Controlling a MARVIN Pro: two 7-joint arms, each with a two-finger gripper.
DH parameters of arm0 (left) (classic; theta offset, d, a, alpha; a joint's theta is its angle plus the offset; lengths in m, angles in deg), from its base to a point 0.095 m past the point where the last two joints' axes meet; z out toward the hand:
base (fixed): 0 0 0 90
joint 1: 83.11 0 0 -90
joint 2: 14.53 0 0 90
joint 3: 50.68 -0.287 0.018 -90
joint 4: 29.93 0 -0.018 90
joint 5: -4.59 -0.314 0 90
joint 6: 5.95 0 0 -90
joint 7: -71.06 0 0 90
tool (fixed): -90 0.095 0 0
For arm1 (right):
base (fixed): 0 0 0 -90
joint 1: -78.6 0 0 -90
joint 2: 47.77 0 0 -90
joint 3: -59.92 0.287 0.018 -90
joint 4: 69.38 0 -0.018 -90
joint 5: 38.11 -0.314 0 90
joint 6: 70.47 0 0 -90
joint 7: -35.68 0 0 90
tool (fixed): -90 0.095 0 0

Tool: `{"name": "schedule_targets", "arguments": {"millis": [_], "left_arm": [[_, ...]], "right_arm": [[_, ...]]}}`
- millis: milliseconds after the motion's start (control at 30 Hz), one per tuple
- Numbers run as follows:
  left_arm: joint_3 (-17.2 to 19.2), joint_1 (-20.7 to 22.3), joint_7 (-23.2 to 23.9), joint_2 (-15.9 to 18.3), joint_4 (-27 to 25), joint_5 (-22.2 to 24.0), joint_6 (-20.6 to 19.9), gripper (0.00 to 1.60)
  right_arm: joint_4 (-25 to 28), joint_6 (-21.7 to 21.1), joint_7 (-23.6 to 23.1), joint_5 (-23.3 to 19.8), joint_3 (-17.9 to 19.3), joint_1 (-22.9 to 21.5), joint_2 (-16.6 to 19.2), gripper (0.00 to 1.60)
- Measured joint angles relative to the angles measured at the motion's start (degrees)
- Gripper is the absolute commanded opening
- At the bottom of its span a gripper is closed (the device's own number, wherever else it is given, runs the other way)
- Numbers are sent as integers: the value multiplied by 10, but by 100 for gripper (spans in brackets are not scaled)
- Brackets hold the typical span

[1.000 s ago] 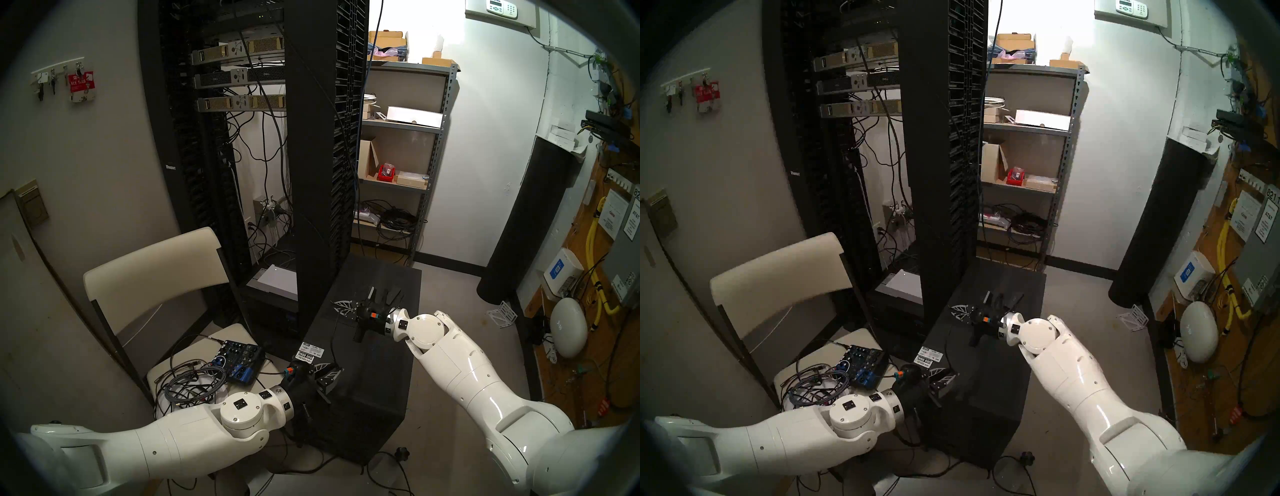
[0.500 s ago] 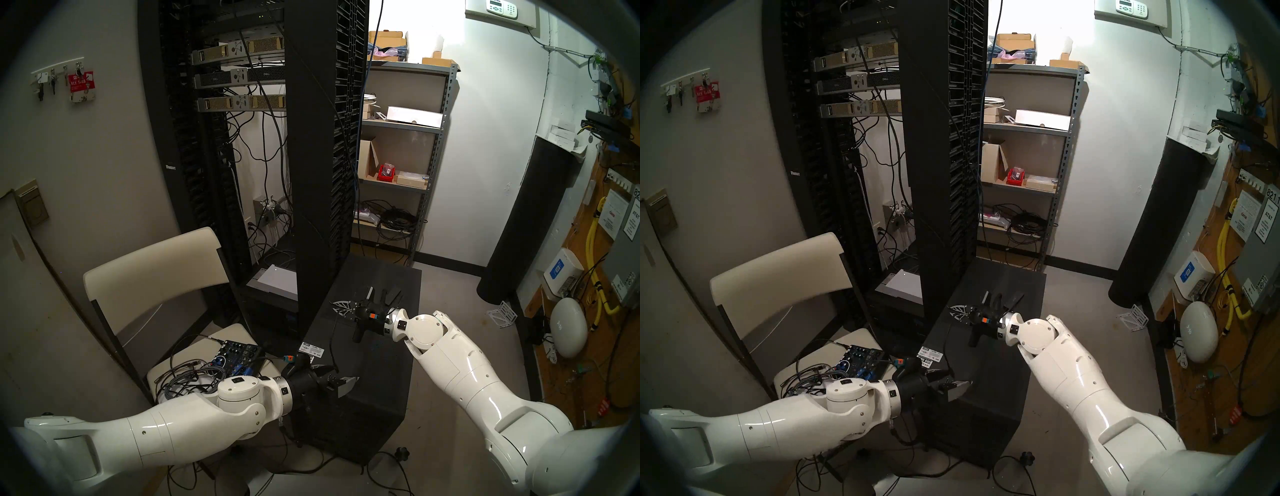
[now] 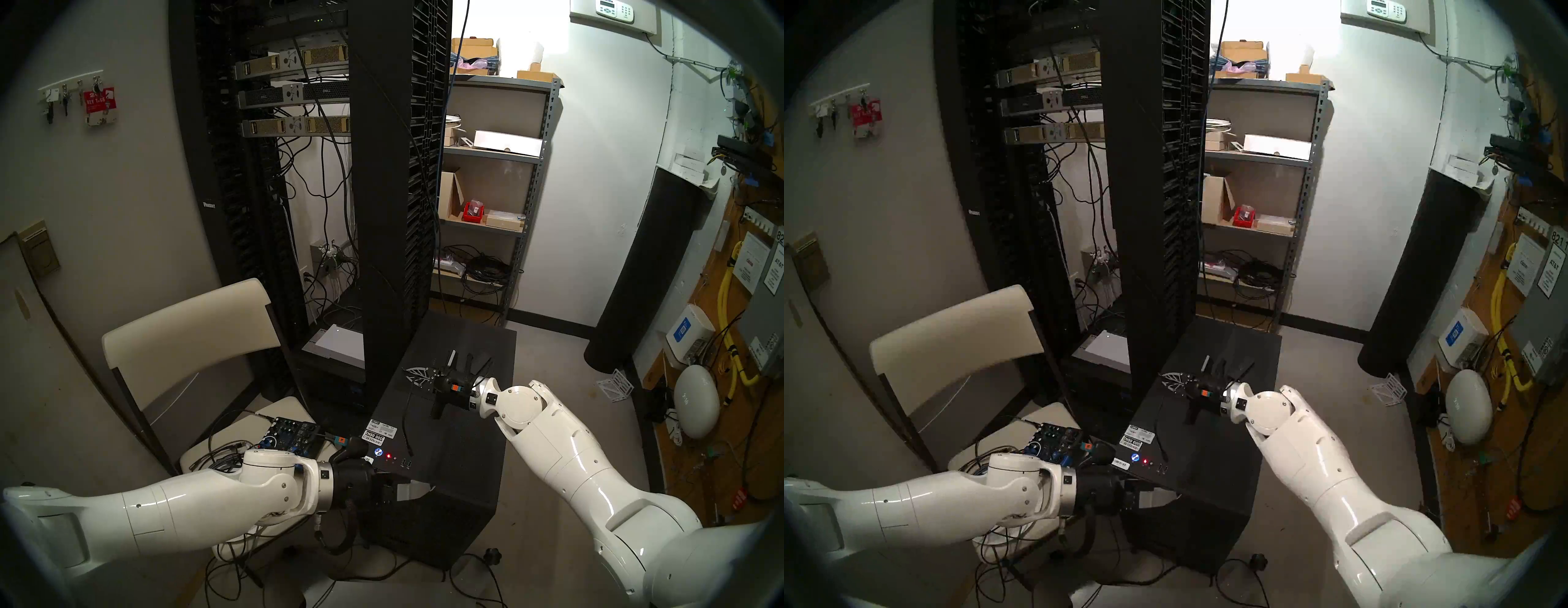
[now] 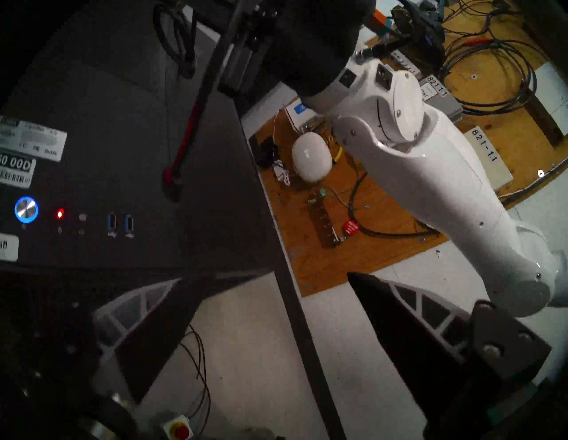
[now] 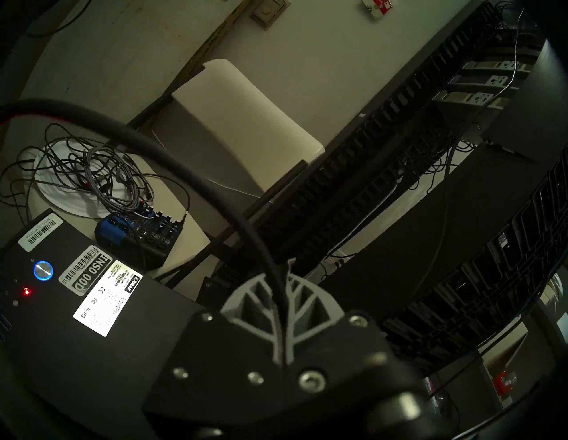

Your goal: Insert the cable into the workstation's USB slot

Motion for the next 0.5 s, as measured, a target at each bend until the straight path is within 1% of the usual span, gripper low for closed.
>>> {"name": "schedule_targets", "arguments": {"millis": [67, 200, 233, 367, 433, 500], "left_arm": [[3, -2, -2, 1, 0, -24, 16, 160], [16, -10, -7, -1, 1, -49, 42, 160], [23, -14, -10, -3, 2, -63, 60, 160], [34, -23, -15, -8, 2, -87, 91, 160], [35, -29, -19, -11, 3, -97, 116, 160], [35, -32, -20, -13, 3, -100, 124, 160]], "right_arm": [[2, 1, 2, 4, 1, 1, 0, 0], [3, 2, 4, 8, 1, 1, -1, 0], [4, 2, 4, 9, 2, 2, -1, 0], [6, 3, 6, 9, 4, 3, -2, 0], [7, 4, 7, 9, 6, 4, -2, 0], [8, 4, 7, 9, 6, 5, -2, 0]]}}
